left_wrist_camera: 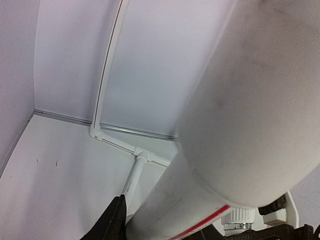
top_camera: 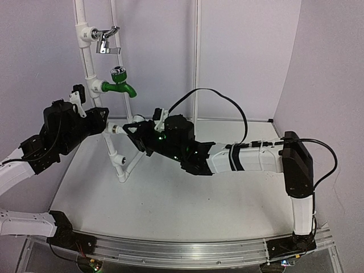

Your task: Install the water faucets

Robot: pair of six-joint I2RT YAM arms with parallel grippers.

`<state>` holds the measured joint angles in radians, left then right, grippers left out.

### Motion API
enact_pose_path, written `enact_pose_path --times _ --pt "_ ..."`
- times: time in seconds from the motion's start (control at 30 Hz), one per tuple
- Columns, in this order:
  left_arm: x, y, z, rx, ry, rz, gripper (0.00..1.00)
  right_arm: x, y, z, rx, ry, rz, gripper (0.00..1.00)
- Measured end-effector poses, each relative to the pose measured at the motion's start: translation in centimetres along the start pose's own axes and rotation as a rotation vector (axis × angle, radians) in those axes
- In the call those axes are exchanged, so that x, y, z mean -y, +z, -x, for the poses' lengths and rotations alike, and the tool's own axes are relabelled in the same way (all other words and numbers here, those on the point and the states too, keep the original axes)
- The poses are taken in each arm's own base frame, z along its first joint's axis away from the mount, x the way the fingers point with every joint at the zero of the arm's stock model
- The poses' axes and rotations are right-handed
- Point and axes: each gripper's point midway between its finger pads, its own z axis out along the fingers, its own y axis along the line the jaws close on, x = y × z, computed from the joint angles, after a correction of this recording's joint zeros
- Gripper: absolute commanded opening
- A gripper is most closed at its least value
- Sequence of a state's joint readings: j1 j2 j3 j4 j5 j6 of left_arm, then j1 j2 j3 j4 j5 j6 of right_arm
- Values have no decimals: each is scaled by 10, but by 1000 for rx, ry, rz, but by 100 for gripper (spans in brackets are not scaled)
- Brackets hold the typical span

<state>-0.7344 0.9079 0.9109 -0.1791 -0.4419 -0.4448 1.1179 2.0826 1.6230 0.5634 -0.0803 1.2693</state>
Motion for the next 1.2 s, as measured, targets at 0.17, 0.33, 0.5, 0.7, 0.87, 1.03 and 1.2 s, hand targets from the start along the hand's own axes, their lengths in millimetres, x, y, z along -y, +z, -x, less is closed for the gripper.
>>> enact_pose_path --times 0.17,0.33,0.5,0.7,0.87,1.03,1.2 --pt "1 -1 -1 11 0 -2 0 0 -2 -1 -7 106 -16 0" --pt "1 -2 -2 28 1 -7 0 1 -3 -2 -18 214 -32 0" --pt "1 -3 -1 43 4 -9 0 2 -3 -4 -28 329 -36 0" --pt "-1 -5 -1 59 5 -10 0 1 -3 -5 -49 440 -45 0" --pt "-2 -7 0 76 5 -13 0 0 -2 -5 -79 530 -61 0" --pt "-3 -10 0 87 11 -19 0 0 -2 -4 -99 614 -75 0" --pt "-2 -9 -1 83 16 -20 0 1 -3 0 -102 661 -79 29"
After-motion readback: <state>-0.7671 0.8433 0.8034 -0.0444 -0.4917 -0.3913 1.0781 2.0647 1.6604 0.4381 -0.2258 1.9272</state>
